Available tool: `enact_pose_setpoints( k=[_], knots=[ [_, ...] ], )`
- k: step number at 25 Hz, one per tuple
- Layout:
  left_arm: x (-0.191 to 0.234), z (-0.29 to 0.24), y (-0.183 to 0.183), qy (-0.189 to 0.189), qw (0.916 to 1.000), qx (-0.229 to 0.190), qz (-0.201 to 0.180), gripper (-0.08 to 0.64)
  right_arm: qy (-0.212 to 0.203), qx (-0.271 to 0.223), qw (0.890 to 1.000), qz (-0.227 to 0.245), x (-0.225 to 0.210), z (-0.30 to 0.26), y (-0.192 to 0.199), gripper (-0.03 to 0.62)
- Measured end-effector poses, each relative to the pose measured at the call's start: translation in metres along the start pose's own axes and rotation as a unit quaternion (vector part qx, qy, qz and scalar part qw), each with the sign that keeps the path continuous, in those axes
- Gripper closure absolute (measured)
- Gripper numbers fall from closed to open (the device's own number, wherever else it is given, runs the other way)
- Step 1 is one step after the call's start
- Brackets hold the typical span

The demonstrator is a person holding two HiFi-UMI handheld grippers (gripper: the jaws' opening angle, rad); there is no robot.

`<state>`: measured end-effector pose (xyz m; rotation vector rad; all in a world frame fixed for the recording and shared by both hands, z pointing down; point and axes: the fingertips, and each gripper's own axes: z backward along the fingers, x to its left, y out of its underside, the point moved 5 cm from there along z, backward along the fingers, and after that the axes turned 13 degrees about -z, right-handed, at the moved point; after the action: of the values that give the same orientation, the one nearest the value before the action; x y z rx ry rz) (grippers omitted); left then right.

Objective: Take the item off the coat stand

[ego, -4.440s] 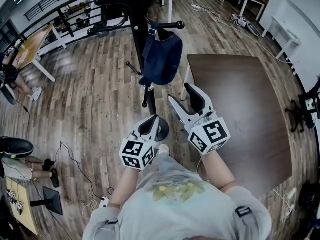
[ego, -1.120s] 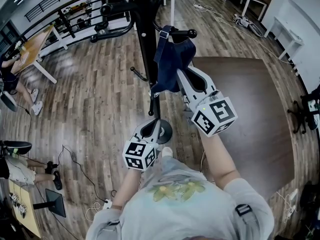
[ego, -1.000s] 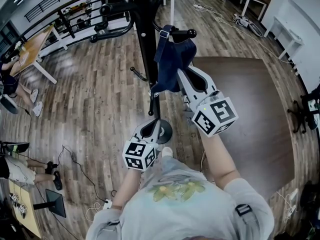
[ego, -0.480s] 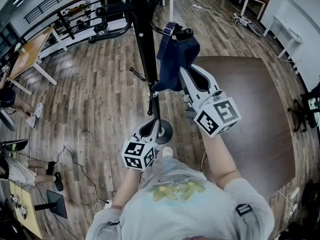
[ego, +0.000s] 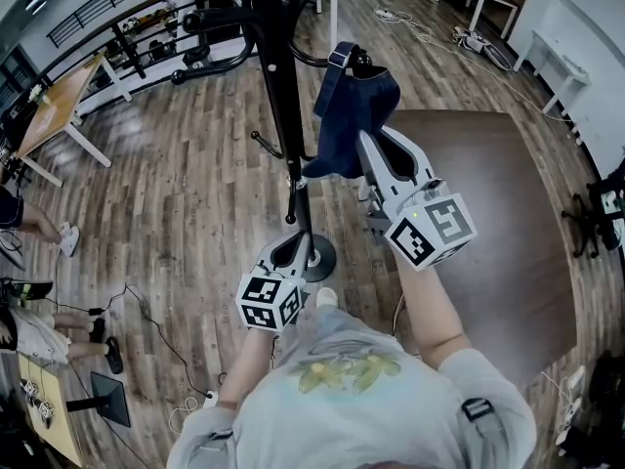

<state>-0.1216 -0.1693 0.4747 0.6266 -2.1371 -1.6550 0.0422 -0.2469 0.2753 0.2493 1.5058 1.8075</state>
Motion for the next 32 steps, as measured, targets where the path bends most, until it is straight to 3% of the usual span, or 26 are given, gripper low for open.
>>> enact_pose_setpoints(
  k=[14,32],
  knots=[
    [-0.01,0.003,0.0,0.001,1.0,0.003,-0.008,0.545,0.009,-0.025,1.0,-0.01,-0.007,0.024,-0.013,0.54],
    [-0.03,0.013,0.002,0.0,0.9999,0.006,-0.014,0.545,0.023,-0.01,0.999,-0.022,-0.018,0.057,0.002,0.538]
  ],
)
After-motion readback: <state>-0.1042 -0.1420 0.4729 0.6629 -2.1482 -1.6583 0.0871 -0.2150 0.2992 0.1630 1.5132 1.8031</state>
